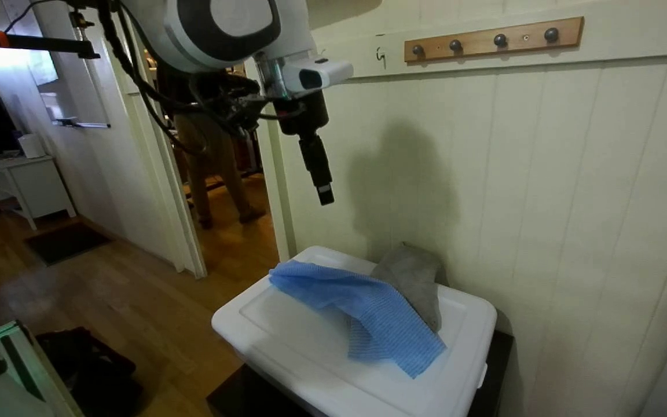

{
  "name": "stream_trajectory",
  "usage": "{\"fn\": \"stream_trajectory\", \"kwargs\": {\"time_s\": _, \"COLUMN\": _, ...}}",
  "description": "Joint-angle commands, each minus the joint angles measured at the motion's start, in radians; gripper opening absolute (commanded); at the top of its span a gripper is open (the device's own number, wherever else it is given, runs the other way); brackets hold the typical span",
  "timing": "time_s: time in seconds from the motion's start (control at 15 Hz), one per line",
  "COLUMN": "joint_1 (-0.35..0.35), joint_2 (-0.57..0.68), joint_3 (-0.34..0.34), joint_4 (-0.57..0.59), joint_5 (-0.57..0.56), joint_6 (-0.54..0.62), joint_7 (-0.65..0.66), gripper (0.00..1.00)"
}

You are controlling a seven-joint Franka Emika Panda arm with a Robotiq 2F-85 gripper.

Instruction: Hang the blue rag on the second hook

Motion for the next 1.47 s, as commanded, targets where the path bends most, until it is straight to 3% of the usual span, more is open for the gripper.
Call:
{"fn": "stream_trajectory", "kwargs": {"time_s": 0.0, "joint_1": 0.015, "joint_2": 0.128, "joint_3": -0.010, "joint_4": 0.050, "joint_5": -0.097, "joint_6": -0.029, "joint_7": 0.222, "gripper": 1.00}}
{"fn": "stream_trajectory", "kwargs": {"time_s": 0.47, "joint_1": 0.132, "joint_2": 0.300, "joint_3": -0.092, "joint_4": 0.095, "joint_5": 0.002, "joint_6": -0.017, "joint_7": 0.262, "gripper": 1.00}}
{"fn": "stream_trajectory", "kwargs": {"time_s": 0.53, "joint_1": 0.140, "joint_2": 0.249, "joint_3": -0.111, "joint_4": 0.063, "joint_5": -0.020, "joint_6": -0.004, "joint_7": 0.236, "gripper": 1.00}}
{"fn": "stream_trajectory", "kwargs": {"time_s": 0.93, "joint_1": 0.161, "joint_2": 0.297, "joint_3": -0.125, "joint_4": 0.089, "joint_5": 0.003, "joint_6": -0.004, "joint_7": 0.235, "gripper": 1.00}}
{"fn": "stream_trajectory", "kwargs": {"time_s": 1.13, "joint_1": 0.208, "joint_2": 0.406, "joint_3": -0.164, "joint_4": 0.130, "joint_5": -0.058, "joint_6": 0.000, "joint_7": 0.311, "gripper": 1.00}}
{"fn": "stream_trajectory", "kwargs": {"time_s": 1.4, "joint_1": 0.259, "joint_2": 0.528, "joint_3": -0.184, "joint_4": 0.175, "joint_5": -0.011, "joint_6": 0.044, "joint_7": 0.304, "gripper": 1.00}}
